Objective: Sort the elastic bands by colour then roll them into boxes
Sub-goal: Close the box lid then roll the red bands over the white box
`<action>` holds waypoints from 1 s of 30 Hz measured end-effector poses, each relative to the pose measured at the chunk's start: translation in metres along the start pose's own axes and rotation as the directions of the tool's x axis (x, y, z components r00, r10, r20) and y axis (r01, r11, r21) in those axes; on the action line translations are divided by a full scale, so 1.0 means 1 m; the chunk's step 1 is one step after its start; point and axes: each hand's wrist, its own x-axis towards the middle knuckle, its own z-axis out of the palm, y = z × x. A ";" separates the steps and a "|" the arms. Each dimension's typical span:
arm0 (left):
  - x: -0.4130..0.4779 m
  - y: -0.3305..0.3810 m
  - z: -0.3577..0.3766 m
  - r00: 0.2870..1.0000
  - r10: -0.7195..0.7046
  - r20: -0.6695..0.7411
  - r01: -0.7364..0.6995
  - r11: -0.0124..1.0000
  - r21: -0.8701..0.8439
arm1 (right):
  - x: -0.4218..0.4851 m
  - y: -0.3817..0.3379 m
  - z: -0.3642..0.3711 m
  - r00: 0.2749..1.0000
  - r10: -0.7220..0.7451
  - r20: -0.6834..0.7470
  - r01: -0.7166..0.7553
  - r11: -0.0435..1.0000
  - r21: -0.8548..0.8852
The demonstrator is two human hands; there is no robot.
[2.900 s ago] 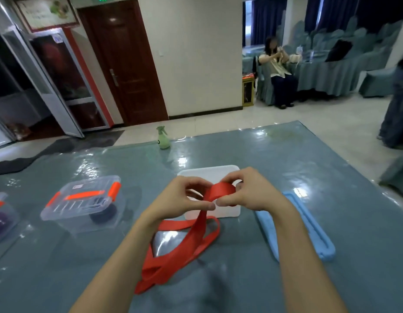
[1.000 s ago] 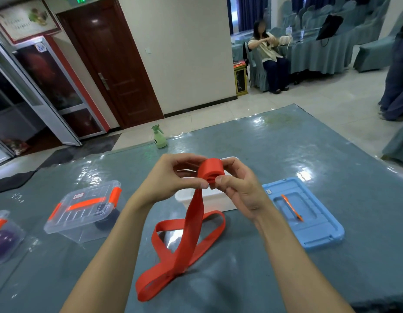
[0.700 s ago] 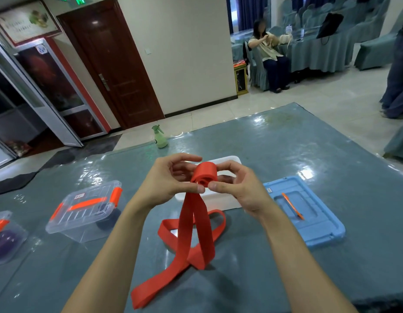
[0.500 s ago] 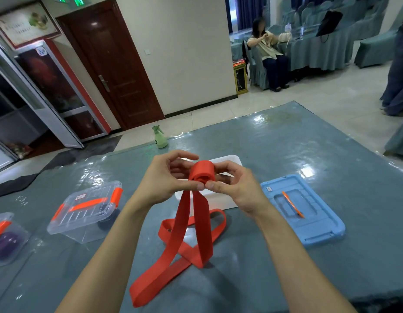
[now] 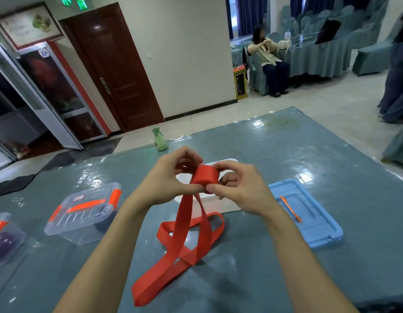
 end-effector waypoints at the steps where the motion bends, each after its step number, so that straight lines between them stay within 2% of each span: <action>1: -0.002 -0.003 0.000 1.000 -0.012 -0.023 0.009 0.995 -0.101 | 0.001 -0.002 -0.001 1.000 -0.016 -0.003 0.017 0.997 0.077; 3: -0.006 -0.007 0.004 0.998 -0.029 -0.051 0.016 0.970 -0.243 | 0.003 -0.005 0.000 0.998 -0.053 -0.024 0.057 0.976 0.212; 6: -0.007 -0.007 0.011 0.993 -0.069 -0.094 0.030 0.930 -0.367 | 0.009 -0.004 0.006 0.996 -0.080 -0.036 0.088 0.933 0.349; 9: -0.002 -0.006 0.009 0.985 -0.100 -0.137 0.041 0.923 -0.383 | 0.016 0.001 0.016 0.999 -0.049 -0.008 0.047 0.885 0.463; 12: 0.002 -0.006 -0.004 0.984 -0.131 -0.124 0.088 0.949 -0.304 | 0.021 0.008 0.031 1.000 -0.009 0.030 -0.007 0.875 0.485; 14: 0.001 -0.007 -0.016 0.982 -0.153 -0.110 0.130 0.973 -0.193 | 0.025 0.011 0.035 0.998 0.015 0.055 -0.034 0.930 0.366; 18: -0.001 -0.010 -0.046 0.985 -0.162 -0.050 0.164 0.986 0.031 | 0.046 -0.003 0.030 0.986 0.014 0.166 -0.012 1.000 -0.013; 21: 0.005 -0.005 -0.077 0.989 -0.145 0.011 0.138 0.960 0.242 | 0.071 -0.035 0.037 0.955 0.005 0.296 0.068 0.969 -0.238; 23: 0.014 0.004 -0.102 0.987 -0.154 0.041 0.123 0.897 0.424 | 0.093 -0.060 0.046 0.930 -0.011 0.367 0.143 0.932 -0.334; 25: 0.024 0.013 -0.125 0.984 -0.173 0.053 0.118 0.835 0.538 | 0.118 -0.084 0.058 0.915 -0.046 0.401 0.235 0.869 -0.436; 28: 0.037 0.029 -0.165 0.985 -0.171 0.036 0.123 0.826 0.550 | 0.153 -0.121 0.081 0.895 -0.036 0.444 0.291 0.803 -0.521; 30: 0.042 0.039 -0.200 0.991 -0.135 -0.001 0.117 0.857 0.503 | 0.177 -0.147 0.092 0.883 -0.086 0.461 0.326 0.819 -0.472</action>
